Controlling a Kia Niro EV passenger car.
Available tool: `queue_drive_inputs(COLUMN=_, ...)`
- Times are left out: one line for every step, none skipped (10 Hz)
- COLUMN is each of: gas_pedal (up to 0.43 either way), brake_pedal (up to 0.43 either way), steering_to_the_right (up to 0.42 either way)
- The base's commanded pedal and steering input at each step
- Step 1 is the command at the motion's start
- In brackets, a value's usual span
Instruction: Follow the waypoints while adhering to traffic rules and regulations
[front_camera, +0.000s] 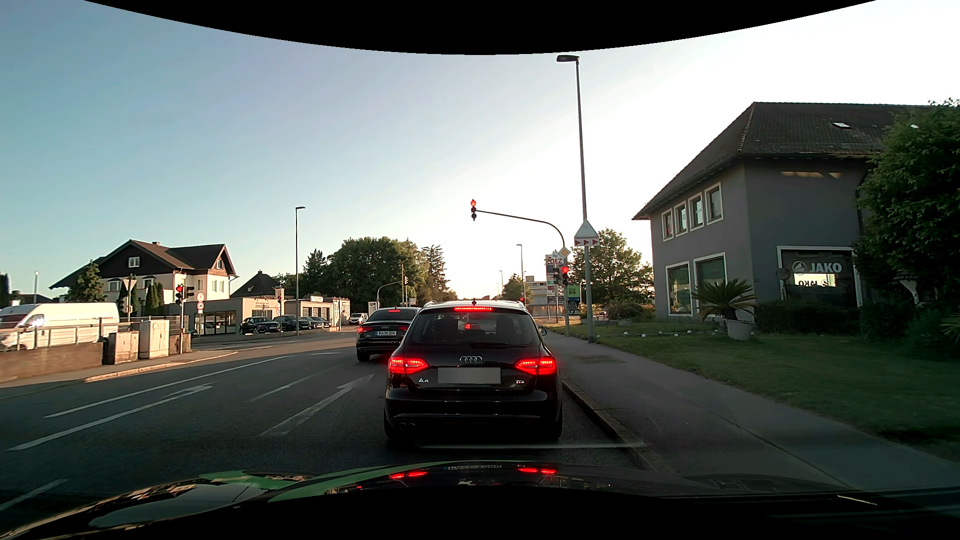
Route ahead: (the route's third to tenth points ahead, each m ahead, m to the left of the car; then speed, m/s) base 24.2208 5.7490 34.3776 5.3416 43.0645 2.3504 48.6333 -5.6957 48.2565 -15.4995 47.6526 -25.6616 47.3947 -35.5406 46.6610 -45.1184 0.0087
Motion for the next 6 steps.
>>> queue_drive_inputs(gas_pedal=0.000, brake_pedal=0.250, steering_to_the_right=-0.001)
queue_drive_inputs(gas_pedal=0.000, brake_pedal=0.250, steering_to_the_right=-0.001)
queue_drive_inputs(gas_pedal=0.000, brake_pedal=0.250, steering_to_the_right=-0.001)
queue_drive_inputs(gas_pedal=0.000, brake_pedal=0.250, steering_to_the_right=-0.001)
queue_drive_inputs(gas_pedal=0.000, brake_pedal=0.250, steering_to_the_right=-0.001)
queue_drive_inputs(gas_pedal=0.000, brake_pedal=0.250, steering_to_the_right=-0.001)
